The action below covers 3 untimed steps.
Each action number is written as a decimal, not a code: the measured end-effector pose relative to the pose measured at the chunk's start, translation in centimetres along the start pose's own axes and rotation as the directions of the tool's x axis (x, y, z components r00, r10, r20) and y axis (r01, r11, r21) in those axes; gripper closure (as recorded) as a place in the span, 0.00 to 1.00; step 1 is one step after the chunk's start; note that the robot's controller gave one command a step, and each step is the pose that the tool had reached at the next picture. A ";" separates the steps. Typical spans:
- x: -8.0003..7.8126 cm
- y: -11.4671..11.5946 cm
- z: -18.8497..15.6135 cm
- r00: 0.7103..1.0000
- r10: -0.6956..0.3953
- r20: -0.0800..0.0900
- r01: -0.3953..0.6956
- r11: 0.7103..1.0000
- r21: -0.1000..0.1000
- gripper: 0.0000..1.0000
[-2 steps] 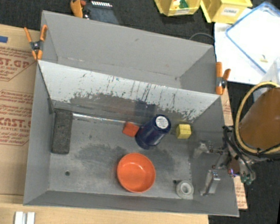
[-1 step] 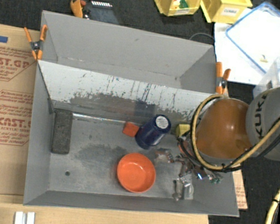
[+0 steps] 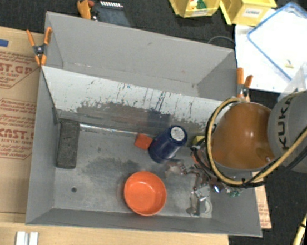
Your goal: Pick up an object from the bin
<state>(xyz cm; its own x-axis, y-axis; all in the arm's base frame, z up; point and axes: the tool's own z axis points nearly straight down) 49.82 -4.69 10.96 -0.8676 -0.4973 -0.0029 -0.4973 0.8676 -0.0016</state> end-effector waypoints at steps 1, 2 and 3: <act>-3.3 8.0 1.0 1.000 -0.004 0.000 0.004 1.000 -0.009 0.00; -5.1 10.7 3.8 0.972 -0.233 0.012 0.233 0.972 0.011 0.00; -7.9 7.1 4.0 0.979 -0.206 0.005 0.206 0.979 0.001 1.00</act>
Offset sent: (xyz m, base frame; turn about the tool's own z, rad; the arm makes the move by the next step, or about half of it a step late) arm -0.0134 0.1171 -0.0396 -0.2315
